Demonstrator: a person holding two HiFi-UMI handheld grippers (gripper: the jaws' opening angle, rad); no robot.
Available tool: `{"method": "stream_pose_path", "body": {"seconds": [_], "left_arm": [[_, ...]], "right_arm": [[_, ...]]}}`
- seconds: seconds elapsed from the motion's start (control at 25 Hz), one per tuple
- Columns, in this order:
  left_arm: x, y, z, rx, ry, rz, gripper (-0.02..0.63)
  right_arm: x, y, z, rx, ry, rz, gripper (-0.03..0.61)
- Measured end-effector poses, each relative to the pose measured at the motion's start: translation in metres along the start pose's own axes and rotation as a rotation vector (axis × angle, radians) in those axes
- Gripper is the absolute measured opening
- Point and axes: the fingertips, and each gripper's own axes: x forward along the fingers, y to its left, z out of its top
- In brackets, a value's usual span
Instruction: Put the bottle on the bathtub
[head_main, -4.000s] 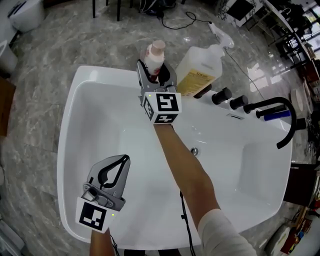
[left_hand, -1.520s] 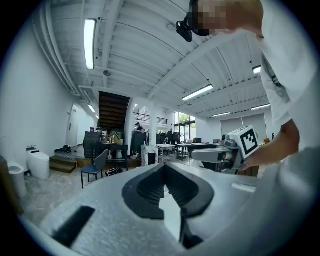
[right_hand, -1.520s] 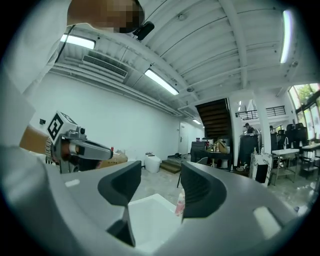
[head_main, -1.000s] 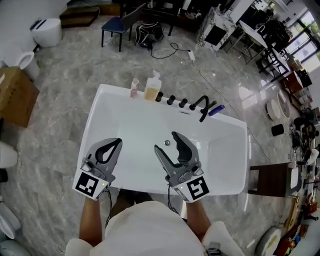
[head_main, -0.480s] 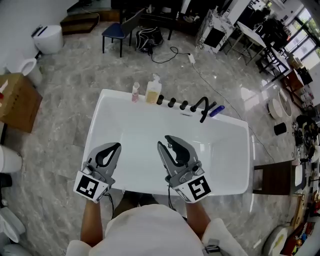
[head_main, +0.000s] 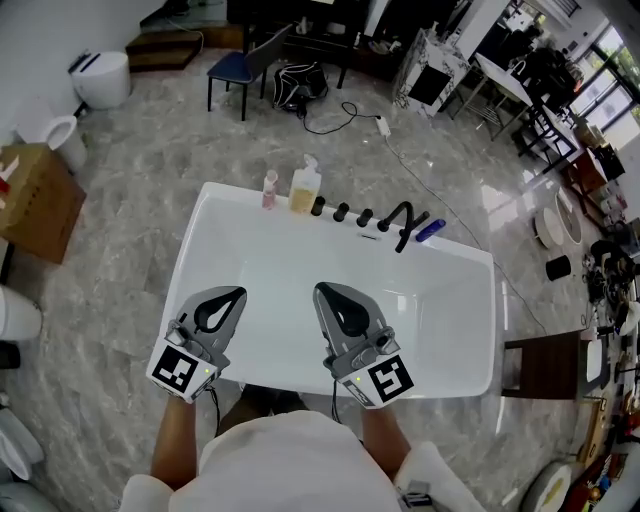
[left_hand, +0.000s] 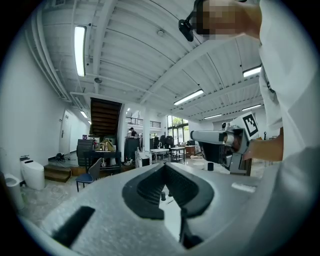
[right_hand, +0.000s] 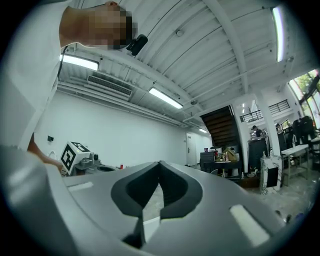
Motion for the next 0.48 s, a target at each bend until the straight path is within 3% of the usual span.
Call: {"method": "stream_pose_path", "body": {"seconds": [0.48], "left_arm": [[0.007,-0.005,0.004,-0.018,-0.001,-0.019,0.005]], "right_arm": [[0.006,0.004,0.011,0.015,-0.014,0.016,0.011]]}}
